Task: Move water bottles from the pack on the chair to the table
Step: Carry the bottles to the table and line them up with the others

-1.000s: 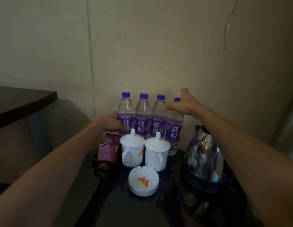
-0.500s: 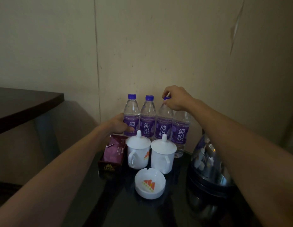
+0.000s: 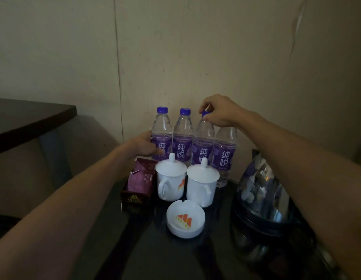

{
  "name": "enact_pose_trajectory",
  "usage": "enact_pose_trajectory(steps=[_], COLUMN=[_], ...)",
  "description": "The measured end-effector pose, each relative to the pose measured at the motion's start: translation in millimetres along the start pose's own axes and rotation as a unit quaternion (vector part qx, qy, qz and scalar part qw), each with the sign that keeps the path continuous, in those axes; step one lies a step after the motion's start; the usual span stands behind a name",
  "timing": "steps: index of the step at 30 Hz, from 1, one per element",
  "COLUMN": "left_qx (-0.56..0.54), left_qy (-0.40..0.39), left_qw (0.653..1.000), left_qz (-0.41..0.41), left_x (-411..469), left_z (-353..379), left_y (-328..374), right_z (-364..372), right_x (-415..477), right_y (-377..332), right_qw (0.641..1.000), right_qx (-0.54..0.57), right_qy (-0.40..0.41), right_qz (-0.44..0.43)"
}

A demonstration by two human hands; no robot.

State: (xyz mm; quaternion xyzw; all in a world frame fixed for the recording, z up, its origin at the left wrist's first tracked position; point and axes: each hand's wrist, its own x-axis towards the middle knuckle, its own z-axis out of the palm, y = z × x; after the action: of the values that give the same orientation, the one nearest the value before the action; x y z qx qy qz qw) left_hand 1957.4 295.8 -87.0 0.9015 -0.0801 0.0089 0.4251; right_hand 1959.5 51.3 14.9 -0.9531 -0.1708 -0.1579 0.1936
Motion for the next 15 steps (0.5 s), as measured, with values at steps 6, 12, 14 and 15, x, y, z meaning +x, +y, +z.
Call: enact_pose_trajectory(steps=[6,12,14,15], left_qx=[-0.007,0.007,0.016,0.023], left_qy=[-0.011,-0.024,-0.021,-0.017], left_qw=[1.0,1.0,1.0,0.999], left_qz=[0.0,0.007,0.011,0.015], left_x=[-4,-2,-2,0], left_z=[-4,-5,-4,-4], left_y=[1,3,2,1], right_z=[-6,-3,7,13], right_x=[1,16,22,25], right_y=[-5,-33,-45,-50], right_qw=[0.999,0.999,0.997,0.996], right_qx=[-0.032,-0.038,-0.054,-0.071], right_qy=[-0.028,-0.026,-0.046,-0.058], right_qz=[0.006,0.004,-0.002,-0.002])
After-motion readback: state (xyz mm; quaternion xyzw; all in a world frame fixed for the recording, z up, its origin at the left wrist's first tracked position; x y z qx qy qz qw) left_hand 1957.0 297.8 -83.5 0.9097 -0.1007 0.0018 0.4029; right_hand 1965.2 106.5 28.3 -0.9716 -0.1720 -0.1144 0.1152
